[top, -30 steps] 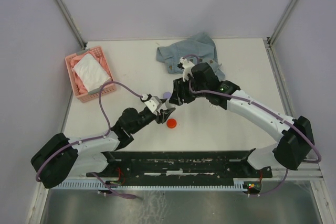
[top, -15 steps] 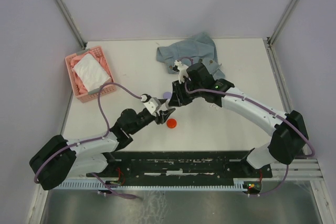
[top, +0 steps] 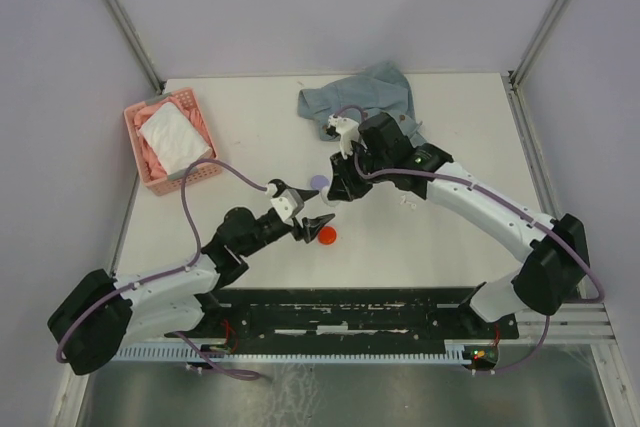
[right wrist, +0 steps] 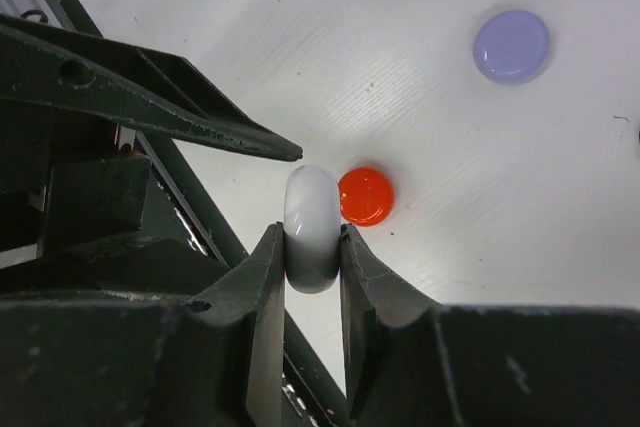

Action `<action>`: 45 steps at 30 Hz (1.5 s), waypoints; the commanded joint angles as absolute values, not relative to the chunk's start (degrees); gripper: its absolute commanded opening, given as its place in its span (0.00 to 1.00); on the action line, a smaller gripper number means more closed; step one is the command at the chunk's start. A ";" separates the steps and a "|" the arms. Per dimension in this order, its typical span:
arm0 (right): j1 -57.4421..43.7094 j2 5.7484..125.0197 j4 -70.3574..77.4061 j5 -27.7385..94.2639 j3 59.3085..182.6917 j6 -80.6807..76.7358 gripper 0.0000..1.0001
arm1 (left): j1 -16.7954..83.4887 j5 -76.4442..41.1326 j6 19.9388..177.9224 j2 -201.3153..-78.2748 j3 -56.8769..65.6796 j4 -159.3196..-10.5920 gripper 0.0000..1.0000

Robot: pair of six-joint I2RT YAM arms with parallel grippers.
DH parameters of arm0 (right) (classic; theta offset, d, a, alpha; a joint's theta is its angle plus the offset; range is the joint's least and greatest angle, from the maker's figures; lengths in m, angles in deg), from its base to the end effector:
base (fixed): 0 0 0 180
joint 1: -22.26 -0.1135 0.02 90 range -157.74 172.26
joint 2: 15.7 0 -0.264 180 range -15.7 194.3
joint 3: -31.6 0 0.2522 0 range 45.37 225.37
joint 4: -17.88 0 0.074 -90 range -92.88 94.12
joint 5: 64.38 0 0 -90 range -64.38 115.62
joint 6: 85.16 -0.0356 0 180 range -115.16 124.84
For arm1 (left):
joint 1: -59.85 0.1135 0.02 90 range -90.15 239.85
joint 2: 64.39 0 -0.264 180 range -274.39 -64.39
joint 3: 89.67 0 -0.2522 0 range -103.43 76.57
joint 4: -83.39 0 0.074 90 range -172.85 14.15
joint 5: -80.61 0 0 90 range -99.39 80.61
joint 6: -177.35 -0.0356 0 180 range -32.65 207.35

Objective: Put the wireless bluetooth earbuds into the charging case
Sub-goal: Open the charging case.

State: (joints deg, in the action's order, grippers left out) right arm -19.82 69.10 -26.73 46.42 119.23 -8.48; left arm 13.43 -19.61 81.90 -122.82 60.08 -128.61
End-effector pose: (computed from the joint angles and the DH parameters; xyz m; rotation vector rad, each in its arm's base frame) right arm 0.2349 0.2292 0.3174 -0.7897 2.2836 0.8923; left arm 0.1422 -0.1586 0.2266 0.8057 1.3202 -0.7050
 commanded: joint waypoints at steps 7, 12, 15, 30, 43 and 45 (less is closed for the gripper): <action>-19.23 64.37 -31.14 52.52 121.26 8.93 0.15 | 21.65 -38.42 87.37 -124.16 57.89 -130.27 0.71; -19.27 63.67 -32.35 56.75 120.80 14.67 0.14 | 23.84 -46.58 91.92 -126.90 57.17 -134.39 0.70; -19.27 63.99 -33.12 59.83 120.95 17.34 0.13 | 24.61 -49.43 93.93 -127.99 56.99 -136.83 0.69; -19.23 64.17 -32.84 66.29 120.47 22.69 0.14 | 26.18 -58.89 103.57 -133.15 55.56 -147.55 0.49; -19.23 60.95 -31.01 65.31 118.43 24.11 0.15 | 26.25 -63.39 107.37 -136.47 54.41 -149.97 0.39; -19.22 60.59 -30.80 65.18 118.30 24.10 0.15 | 26.25 -63.46 107.54 -136.64 54.36 -149.89 0.42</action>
